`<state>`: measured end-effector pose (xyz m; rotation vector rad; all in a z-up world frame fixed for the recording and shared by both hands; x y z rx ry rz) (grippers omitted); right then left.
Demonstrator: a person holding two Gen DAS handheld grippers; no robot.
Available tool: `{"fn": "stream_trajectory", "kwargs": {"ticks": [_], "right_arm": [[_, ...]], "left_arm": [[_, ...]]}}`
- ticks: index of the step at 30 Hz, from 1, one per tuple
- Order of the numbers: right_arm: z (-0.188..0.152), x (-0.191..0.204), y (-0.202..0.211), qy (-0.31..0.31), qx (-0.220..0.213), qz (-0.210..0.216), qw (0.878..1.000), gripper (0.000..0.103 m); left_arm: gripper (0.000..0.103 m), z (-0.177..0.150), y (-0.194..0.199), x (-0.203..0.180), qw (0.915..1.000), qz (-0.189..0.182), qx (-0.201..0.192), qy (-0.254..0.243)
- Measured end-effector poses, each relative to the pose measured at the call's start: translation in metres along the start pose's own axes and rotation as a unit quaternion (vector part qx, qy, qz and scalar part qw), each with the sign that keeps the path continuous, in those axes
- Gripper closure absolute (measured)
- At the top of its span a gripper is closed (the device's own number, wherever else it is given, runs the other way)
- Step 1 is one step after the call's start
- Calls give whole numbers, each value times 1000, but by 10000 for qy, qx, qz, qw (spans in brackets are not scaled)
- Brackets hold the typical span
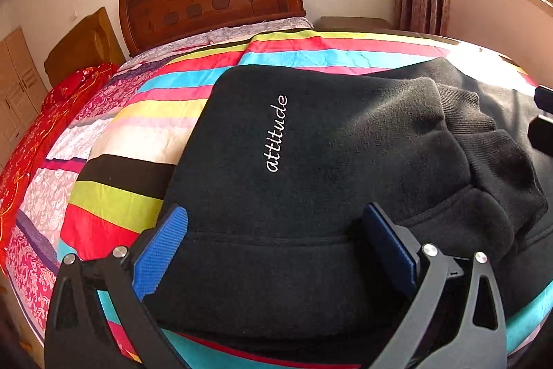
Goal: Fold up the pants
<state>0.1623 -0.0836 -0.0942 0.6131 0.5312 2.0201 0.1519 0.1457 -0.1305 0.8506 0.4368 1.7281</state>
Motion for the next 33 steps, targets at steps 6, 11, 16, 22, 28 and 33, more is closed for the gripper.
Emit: {"fn": "stream_trajectory", "kwargs": {"ticks": [6, 11, 16, 22, 28, 33], "right_arm": [[10, 44, -48, 1152, 632, 542, 9898, 27], [-6, 61, -80, 1922, 1182, 373, 9735, 26], [-10, 63, -80, 2074, 1230, 138, 9704, 20], [17, 71, -60, 2194, 691, -51, 9732, 19], [32, 42, -100, 912, 1326, 1079, 9811, 16], [38, 18, -109, 348, 1318, 1270, 9825, 16]], "left_arm": [[2, -1, -9, 3, 9996, -209, 178, 78], [1, -2, -10, 2, 9995, -235, 154, 124], [1, -3, -10, 2, 9995, -251, 132, 141], [1, -2, -10, 4, 9990, -312, 217, 236], [1, -2, -12, 3, 9989, -363, 250, 170], [1, -1, -14, 3, 9986, -457, 194, 176]]}}
Point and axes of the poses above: each gripper's, at about its wrist camera, not at the fingertips, and y roughly against the way its jaws point, x to its left, z to its top, the point moved 9 cm from there along -y, roughly the way its jaws point, and after that the axes turned 14 degrees about z, right-handed, at the moved point
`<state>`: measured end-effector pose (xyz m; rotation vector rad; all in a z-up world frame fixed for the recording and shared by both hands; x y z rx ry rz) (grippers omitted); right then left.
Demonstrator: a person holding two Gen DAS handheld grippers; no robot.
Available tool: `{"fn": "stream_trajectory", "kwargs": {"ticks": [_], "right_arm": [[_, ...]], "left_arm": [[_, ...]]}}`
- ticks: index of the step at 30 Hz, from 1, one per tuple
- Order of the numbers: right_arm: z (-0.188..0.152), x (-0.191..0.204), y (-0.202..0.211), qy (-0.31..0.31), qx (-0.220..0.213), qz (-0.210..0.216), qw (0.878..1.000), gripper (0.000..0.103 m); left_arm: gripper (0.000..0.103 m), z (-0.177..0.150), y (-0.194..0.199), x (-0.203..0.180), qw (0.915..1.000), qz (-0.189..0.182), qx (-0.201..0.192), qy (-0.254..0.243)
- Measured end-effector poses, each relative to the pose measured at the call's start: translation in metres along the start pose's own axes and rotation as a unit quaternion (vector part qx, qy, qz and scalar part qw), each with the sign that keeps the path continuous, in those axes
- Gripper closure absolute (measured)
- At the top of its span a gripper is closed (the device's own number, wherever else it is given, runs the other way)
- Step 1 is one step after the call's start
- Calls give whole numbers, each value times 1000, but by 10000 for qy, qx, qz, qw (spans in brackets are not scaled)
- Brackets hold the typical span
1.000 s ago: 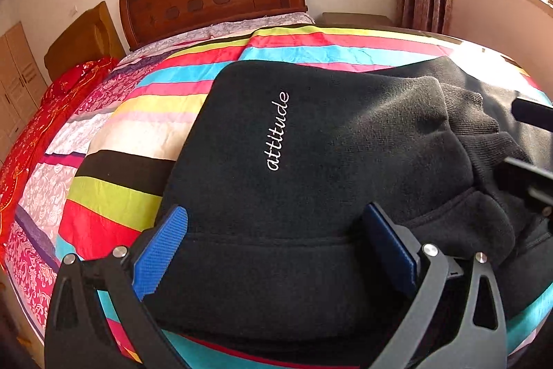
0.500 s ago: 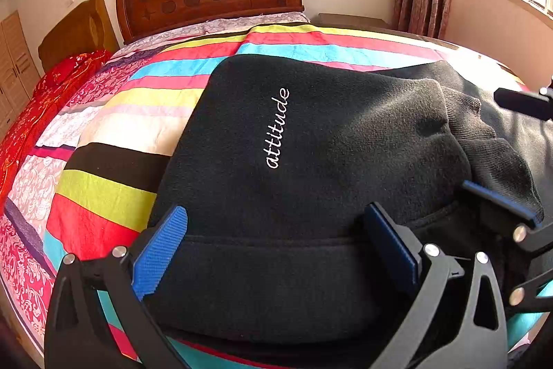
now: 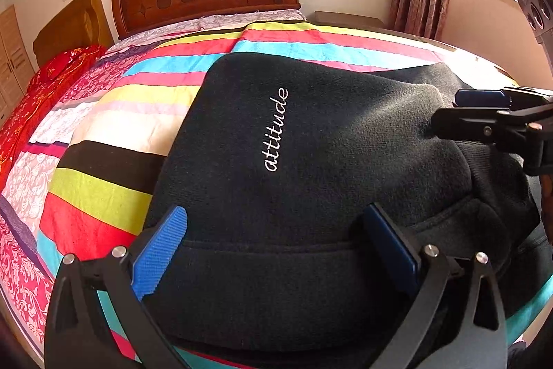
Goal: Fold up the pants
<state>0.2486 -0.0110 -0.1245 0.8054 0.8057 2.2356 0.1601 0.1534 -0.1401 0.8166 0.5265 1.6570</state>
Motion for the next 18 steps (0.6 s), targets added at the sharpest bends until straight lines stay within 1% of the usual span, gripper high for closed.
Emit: {"fn": "stream_trajectory", "kwargs": {"ticks": [2, 4, 6, 9, 13, 18], "right_arm": [[0, -3, 2, -127, -46, 63, 9999, 16], [-3, 0, 13, -103, -206, -136, 9996, 16], [-5, 16, 30, 209, -483, -322, 9981, 16], [-16, 30, 50, 507, -660, -577, 9949, 16], [-36, 25, 64, 652, -648, -1082, 9899, 15], [-47, 8, 79, 579, -677, -1460, 9853, 15]], "left_arm": [[1, 0, -1, 1, 10000, -54, -9, 14], [1, 0, -2, 1, 10000, -65, -21, 10], [1, 0, -2, 0, 10000, -56, -39, 21], [1, 1, -3, 0, 10000, -24, -44, 42], [1, 1, -4, 0, 10000, -9, -44, 52], [1, 1, -4, 0, 10000, 12, -44, 51]]}}
Point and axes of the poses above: each gripper's, at about its wrist camera, not at the fingertips, and y roughly against the way its jaws point, x to its left, z to its top, the point moved 9 cm from there along -y, roughly the way its jaws point, and after that the axes turned 14 degrees about z, right-handed, at the moved point
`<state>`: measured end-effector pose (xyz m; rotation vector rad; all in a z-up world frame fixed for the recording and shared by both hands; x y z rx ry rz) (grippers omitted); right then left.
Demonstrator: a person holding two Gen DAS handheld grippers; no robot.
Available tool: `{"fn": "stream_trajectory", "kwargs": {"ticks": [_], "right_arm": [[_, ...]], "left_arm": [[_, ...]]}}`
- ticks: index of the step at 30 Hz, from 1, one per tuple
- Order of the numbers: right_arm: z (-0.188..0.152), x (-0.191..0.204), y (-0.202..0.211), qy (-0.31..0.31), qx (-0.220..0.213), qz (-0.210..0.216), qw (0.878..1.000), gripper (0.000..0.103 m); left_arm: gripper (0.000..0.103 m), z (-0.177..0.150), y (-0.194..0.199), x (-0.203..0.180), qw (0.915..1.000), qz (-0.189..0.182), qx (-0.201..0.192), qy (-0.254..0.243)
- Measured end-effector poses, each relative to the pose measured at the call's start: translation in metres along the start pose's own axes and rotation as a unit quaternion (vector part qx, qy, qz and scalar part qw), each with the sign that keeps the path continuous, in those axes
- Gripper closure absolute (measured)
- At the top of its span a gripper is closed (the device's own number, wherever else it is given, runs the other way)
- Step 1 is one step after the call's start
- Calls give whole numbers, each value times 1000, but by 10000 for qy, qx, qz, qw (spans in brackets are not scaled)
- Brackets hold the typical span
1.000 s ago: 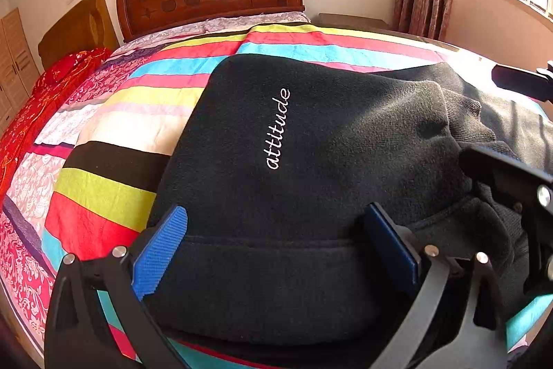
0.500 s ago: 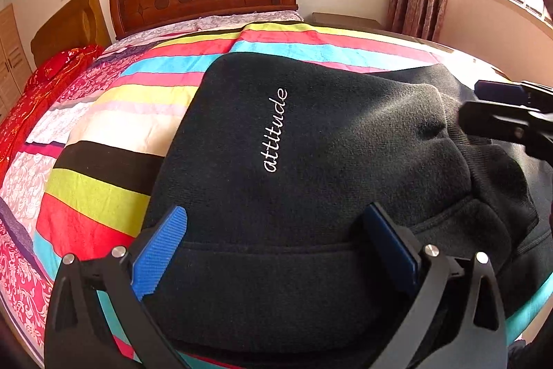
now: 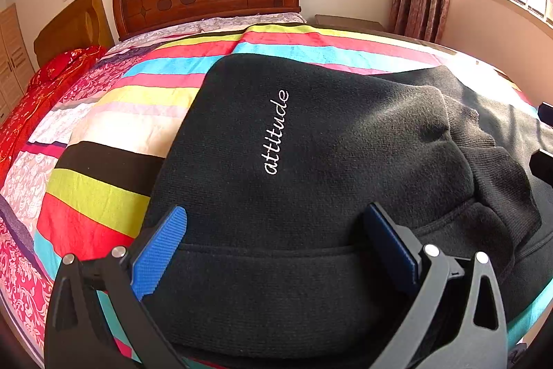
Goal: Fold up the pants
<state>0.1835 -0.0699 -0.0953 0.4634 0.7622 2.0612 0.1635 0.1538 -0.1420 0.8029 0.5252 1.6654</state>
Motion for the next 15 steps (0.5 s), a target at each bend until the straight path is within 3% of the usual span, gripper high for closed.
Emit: {"fn": "stream_trajectory", "kwargs": {"ticks": [6, 15], "right_arm": [[-6, -13, 7, -84, -28, -186, 9998, 15], [-22, -54, 18, -683, -100, -616, 9957, 15]], "left_arm": [[1, 0, 1, 0, 10000, 56, -11, 3], [1, 0, 2, -1, 10000, 56, -19, 5]]}}
Point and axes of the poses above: each gripper's, at about its wrist camera, not at the fingertips, and y roughly against the way its jaws point, x to its left, z to its top, the point moved 9 cm from there along -y, roughly the way its jaws point, and after that the axes turned 14 degrees about z, right-handed, at the moved point
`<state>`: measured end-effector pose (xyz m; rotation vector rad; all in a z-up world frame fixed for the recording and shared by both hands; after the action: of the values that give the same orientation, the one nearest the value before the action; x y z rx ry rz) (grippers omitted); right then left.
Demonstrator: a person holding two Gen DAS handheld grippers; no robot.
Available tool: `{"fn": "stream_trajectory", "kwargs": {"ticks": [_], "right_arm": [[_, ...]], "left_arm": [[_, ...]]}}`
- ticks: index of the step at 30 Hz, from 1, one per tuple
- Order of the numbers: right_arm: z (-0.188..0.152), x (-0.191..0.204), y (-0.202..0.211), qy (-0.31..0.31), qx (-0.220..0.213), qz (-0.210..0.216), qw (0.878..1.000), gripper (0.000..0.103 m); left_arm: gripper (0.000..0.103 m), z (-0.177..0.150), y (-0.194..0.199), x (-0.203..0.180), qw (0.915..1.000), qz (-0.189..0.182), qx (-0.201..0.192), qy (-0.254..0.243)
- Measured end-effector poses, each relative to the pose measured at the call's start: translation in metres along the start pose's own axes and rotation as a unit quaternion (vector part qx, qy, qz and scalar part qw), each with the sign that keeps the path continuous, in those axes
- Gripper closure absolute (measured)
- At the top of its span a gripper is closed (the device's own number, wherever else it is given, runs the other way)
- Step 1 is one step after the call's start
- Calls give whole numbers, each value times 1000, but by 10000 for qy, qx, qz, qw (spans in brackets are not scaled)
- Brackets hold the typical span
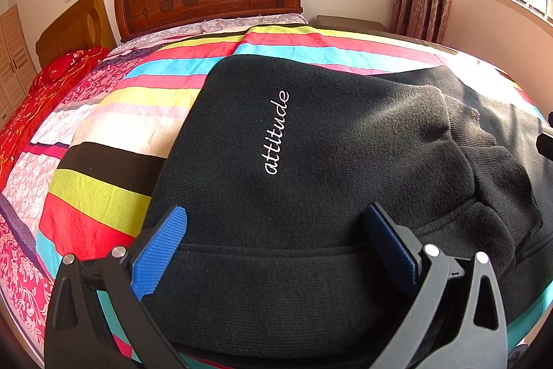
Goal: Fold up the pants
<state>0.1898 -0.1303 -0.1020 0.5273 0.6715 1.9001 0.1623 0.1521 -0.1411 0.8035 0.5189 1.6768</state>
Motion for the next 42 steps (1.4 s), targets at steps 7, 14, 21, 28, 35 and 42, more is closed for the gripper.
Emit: {"fn": "stream_trajectory", "kwargs": {"ticks": [7, 14, 21, 28, 35, 42], "right_arm": [[-1, -17, 8, -156, -77, -201, 9996, 15], [-2, -20, 10, -171, -92, -225, 9996, 15], [-4, -17, 8, -170, -58, -190, 9997, 15], [14, 14, -11, 200, -221, 1058, 9939, 15], [40, 55, -44, 342, 48, 2246, 9738, 15], [11, 88, -95, 774, 1067, 2082, 9692, 11]], "left_arm": [[1, 1, 1, -1, 10000, 40, 16, -26], [1, 3, 6, -1, 9996, 241, 71, -151], [2, 33, 39, -1, 9974, 410, -532, -244], [2, 86, -8, 7, 9995, -275, 107, 67], [1, 85, -76, -1, 9943, -461, 920, 280], [1, 78, -96, 13, 9803, -1092, 1353, 937]]}}
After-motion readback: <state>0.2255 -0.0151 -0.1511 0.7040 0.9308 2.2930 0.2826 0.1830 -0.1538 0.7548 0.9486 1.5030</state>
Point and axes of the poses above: each gripper's, at about its wrist camera, not at the fingertips, and y roughly against the way its jaws point, x to its left, z to its top, the point moved 9 cm from there along -y, roughly the way its jaws point, and after that the axes turned 14 degrees about z, right-handed, at the moved point
